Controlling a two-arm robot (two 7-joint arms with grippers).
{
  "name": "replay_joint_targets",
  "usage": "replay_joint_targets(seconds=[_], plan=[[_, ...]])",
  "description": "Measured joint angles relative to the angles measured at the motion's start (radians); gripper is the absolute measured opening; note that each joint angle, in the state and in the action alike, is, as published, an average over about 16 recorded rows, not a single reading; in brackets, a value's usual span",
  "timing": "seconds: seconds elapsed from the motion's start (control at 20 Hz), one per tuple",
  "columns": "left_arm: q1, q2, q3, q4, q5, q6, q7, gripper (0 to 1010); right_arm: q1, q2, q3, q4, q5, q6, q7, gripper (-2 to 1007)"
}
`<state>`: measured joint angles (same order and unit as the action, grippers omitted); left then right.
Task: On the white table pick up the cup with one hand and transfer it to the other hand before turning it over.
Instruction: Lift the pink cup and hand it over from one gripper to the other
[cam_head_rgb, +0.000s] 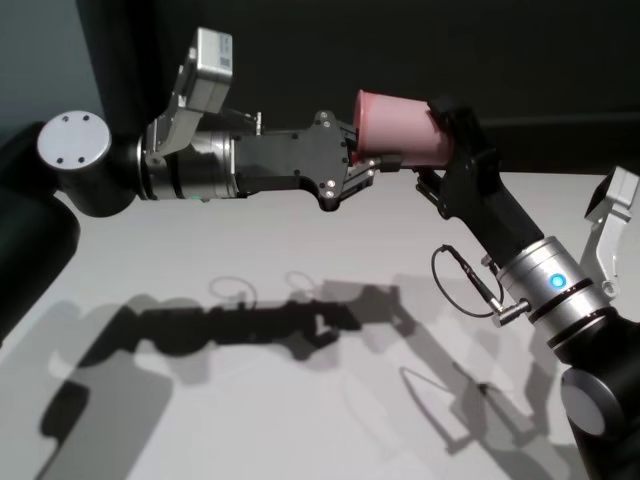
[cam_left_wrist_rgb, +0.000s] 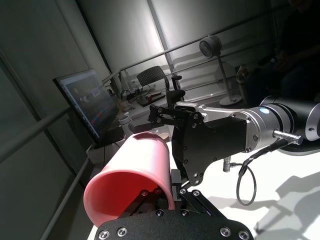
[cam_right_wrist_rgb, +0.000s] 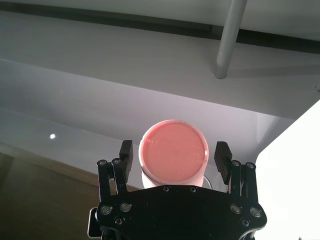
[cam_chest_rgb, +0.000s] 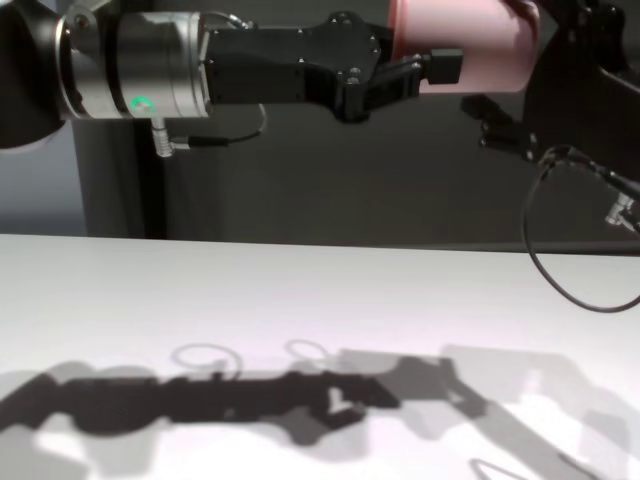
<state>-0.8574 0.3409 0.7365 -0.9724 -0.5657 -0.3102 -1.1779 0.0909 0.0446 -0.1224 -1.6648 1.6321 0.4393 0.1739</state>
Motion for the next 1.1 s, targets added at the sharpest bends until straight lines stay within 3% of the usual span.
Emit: replay_joint_targets(seconds=[0.45,1.1], plan=[[0.000,0.000,0.000,0.000,0.000,0.000,0.000,38,0.003,0.006,-0.008,0.001,0.008,-0.002,-0.001,978],[0.000,0.000,0.000,0.000,0.000,0.000,0.000,38,0.003,0.004,-0.006,0.000,0.006,-0.002,-0.002,798]])
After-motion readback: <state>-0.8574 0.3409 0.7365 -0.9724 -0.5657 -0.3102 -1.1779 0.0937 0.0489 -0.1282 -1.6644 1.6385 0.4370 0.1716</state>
